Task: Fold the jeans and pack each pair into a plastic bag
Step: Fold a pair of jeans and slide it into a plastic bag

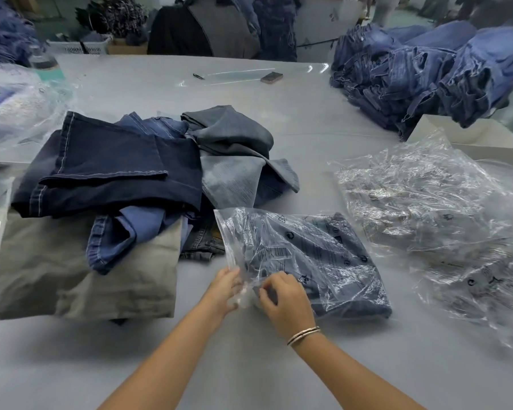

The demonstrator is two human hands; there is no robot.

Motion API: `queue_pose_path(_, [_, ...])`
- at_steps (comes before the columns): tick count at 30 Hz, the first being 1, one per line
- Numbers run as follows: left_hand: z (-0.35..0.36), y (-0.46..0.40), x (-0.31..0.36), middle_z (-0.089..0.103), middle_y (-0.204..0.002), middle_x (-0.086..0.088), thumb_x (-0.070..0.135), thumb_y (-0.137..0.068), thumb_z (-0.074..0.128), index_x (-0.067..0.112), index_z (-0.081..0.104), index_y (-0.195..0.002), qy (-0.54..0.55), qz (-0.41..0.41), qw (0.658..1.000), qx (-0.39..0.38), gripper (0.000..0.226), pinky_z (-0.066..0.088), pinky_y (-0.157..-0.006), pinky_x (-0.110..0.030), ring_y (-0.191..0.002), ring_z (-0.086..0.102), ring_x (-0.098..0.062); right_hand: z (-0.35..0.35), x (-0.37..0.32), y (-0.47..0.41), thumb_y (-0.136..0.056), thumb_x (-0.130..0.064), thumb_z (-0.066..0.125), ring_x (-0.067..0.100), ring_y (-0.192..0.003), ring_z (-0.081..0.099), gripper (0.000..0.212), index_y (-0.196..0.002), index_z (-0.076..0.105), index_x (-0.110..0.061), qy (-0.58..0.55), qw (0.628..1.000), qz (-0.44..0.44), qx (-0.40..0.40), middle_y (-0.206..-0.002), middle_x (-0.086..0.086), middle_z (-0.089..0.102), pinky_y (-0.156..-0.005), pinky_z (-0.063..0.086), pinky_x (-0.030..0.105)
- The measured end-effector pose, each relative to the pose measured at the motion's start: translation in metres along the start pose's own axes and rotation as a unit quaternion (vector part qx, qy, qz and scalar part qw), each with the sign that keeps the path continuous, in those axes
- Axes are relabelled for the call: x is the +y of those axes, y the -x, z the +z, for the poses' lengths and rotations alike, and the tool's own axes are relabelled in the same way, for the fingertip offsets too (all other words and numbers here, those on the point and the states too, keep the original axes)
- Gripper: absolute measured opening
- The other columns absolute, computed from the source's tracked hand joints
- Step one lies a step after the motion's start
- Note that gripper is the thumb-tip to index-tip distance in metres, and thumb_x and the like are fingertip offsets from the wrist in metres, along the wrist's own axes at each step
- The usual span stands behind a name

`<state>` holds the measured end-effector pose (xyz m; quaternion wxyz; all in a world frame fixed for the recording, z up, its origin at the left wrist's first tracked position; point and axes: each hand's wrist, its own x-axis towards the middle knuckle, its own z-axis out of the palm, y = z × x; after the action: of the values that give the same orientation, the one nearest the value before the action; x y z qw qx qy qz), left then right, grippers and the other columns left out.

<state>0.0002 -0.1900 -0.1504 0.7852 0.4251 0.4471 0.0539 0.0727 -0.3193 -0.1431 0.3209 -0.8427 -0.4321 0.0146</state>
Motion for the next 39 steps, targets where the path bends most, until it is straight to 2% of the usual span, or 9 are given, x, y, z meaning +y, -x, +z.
queue_pose_path(2, [-0.01,0.002,-0.005,0.06,-0.109,-0.006,0.034,-0.1,0.044,0.022,0.049,-0.12,-0.018,-0.003,0.999,0.043,0.024,0.047,-0.068,-0.03,-0.087,0.06,-0.015,0.001,-0.006,-0.002,-0.072,-0.013,0.071,0.021,-0.075,0.06,0.02,-0.091,0.067,-0.015,0.021,0.999,-0.044,-0.016,-0.084,-0.002,0.065,-0.067,0.049,0.033])
queue_pose_path(4, [-0.022,0.01,-0.008,0.062,-0.093,-0.005,0.035,-0.098,0.045,0.017,0.057,-0.109,0.021,-0.033,0.998,0.042,0.024,0.051,-0.053,-0.029,-0.069,0.064,-0.017,0.003,-0.012,-0.002,-0.066,-0.02,0.074,0.017,-0.08,0.062,0.036,-0.102,0.068,-0.024,0.061,0.992,-0.095,-0.062,-0.095,-0.007,0.067,-0.07,0.048,0.028])
queue_pose_path(7, [-0.036,0.018,-0.019,0.065,-0.084,-0.007,0.029,-0.097,0.046,0.011,0.061,-0.101,0.017,-0.048,0.996,0.077,0.023,0.053,-0.053,-0.033,-0.071,0.063,-0.021,0.01,-0.02,-0.003,-0.059,-0.034,0.084,0.01,-0.072,0.062,0.025,-0.08,0.071,-0.035,0.102,0.982,-0.144,-0.072,-0.087,-0.015,0.067,-0.066,0.046,0.019])
queue_pose_path(10, [-0.044,0.021,-0.029,0.059,-0.091,-0.011,0.021,-0.095,0.052,0.007,0.055,-0.104,0.013,-0.029,0.99,0.14,0.016,0.051,-0.06,-0.033,-0.078,0.06,-0.025,0.013,-0.025,-0.005,-0.066,-0.031,0.08,0.011,-0.064,0.058,0.013,-0.069,0.067,-0.031,0.076,0.985,-0.143,-0.063,-0.074,-0.015,0.064,-0.062,0.045,0.022])
queue_pose_path(16, [-0.048,0.045,-0.033,0.065,-0.073,-0.009,0.047,-0.087,0.063,0.008,0.057,-0.092,-0.166,-0.157,0.973,0.026,0.04,0.05,-0.052,-0.024,-0.056,0.064,-0.019,0.01,-0.02,0.003,-0.073,-0.018,0.062,0.017,-0.08,0.058,0.019,-0.091,0.065,-0.022,0.056,0.981,-0.126,-0.134,-0.089,-0.006,0.063,-0.073,0.041,0.032])
queue_pose_path(22, [-0.04,0.044,-0.029,0.058,-0.057,0.0,0.036,-0.088,0.064,0.016,0.058,-0.071,-0.136,-0.081,0.987,0.018,0.027,0.043,-0.05,-0.019,-0.047,0.054,-0.011,0.008,-0.015,0.007,-0.071,-0.032,0.056,0.017,-0.094,0.052,0.03,-0.099,0.057,-0.022,0.078,0.96,-0.184,-0.195,-0.105,-0.005,0.055,-0.095,0.033,0.035])
queue_pose_path(27, [-0.039,0.043,-0.019,0.056,-0.055,0.002,0.036,-0.09,0.063,0.014,0.06,-0.07,-0.11,-0.058,0.992,0.005,0.029,0.044,-0.049,-0.019,-0.044,0.048,-0.009,0.005,-0.015,0.004,-0.073,-0.037,0.067,0.009,-0.077,0.061,0.015,-0.082,0.063,-0.026,0.1,0.963,-0.227,-0.108,-0.087,-0.011,0.063,-0.089,0.047,0.028])
queue_pose_path(33, [-0.042,0.047,-0.008,0.055,-0.059,0.004,0.032,-0.082,0.07,0.017,0.068,-0.063,-0.118,-0.094,0.988,-0.034,0.024,0.043,-0.05,-0.019,-0.048,0.049,-0.008,0.005,-0.012,-0.002,-0.072,-0.031,0.077,0.01,-0.066,0.059,0.013,-0.071,0.066,-0.025,0.106,0.957,-0.269,-0.026,-0.073,-0.011,0.063,-0.084,0.038,0.027])
queue_pose_path(39, [-0.042,0.049,-0.01,0.061,-0.065,0.002,0.032,-0.085,0.067,0.015,0.067,-0.077,-0.096,-0.124,0.987,-0.032,0.019,0.04,-0.046,-0.016,-0.051,0.055,-0.007,0.003,-0.015,-0.002,-0.078,-0.028,0.07,0.012,-0.063,0.055,0.015,-0.068,0.061,-0.022,0.131,0.941,-0.311,0.003,-0.069,-0.009,0.059,-0.077,0.043,0.027])
